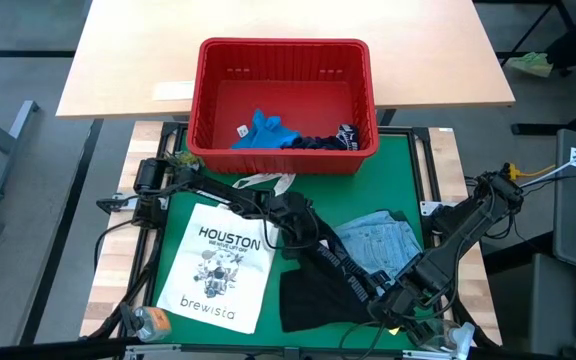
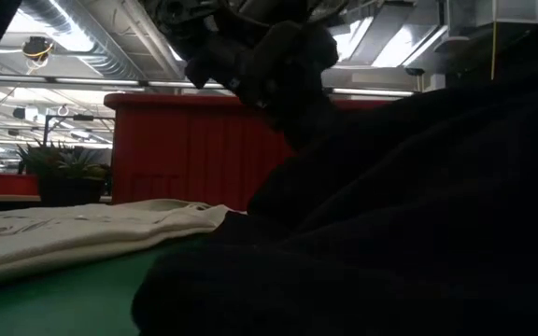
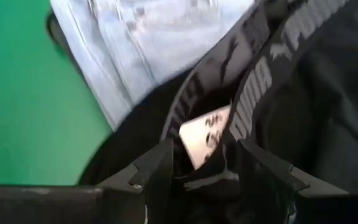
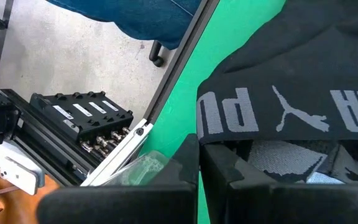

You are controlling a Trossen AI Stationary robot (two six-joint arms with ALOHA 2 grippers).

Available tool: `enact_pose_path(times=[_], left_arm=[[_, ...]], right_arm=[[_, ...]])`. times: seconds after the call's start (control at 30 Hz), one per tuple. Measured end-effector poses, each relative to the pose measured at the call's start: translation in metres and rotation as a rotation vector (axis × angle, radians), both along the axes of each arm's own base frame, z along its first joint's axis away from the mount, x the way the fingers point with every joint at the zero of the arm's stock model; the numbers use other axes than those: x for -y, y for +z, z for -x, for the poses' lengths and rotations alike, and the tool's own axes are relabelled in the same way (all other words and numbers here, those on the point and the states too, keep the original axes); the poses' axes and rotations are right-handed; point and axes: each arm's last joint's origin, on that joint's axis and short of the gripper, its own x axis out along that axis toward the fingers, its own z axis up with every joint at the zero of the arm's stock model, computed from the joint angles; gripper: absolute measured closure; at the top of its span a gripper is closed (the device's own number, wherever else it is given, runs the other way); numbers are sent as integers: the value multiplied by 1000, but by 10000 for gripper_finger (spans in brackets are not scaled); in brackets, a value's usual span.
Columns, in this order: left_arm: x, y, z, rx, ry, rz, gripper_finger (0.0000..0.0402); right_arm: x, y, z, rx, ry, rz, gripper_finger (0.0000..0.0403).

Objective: Fold Laundry from Bin
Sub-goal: Fold the black boxer

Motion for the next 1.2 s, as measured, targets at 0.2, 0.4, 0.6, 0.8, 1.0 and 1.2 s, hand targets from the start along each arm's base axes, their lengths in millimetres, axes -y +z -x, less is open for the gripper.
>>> enact_pose_path(times=[0.2,0.4,0.6,0.8,1.0,1.2], left_arm=[[1,-4,4,-48,-67,14,232],[2,-5,4,-52,-76,-7,242],[4,-5,4,-55,-1,-74,328],[1,22,11,-9,75,-134,394],[-2,87,43,56,190,-248,400],[6,151,93,141,300,-349,401]], right_arm=[[0,0,0,1,1,0,398],[0,0,0,1,2,0,398],[2,-1,-2,75,-18,68,398],[6,7,-4,196,13,160,398],[18,45,-3,348,32,290,398],[39,88,-5,527,50,446,398]])
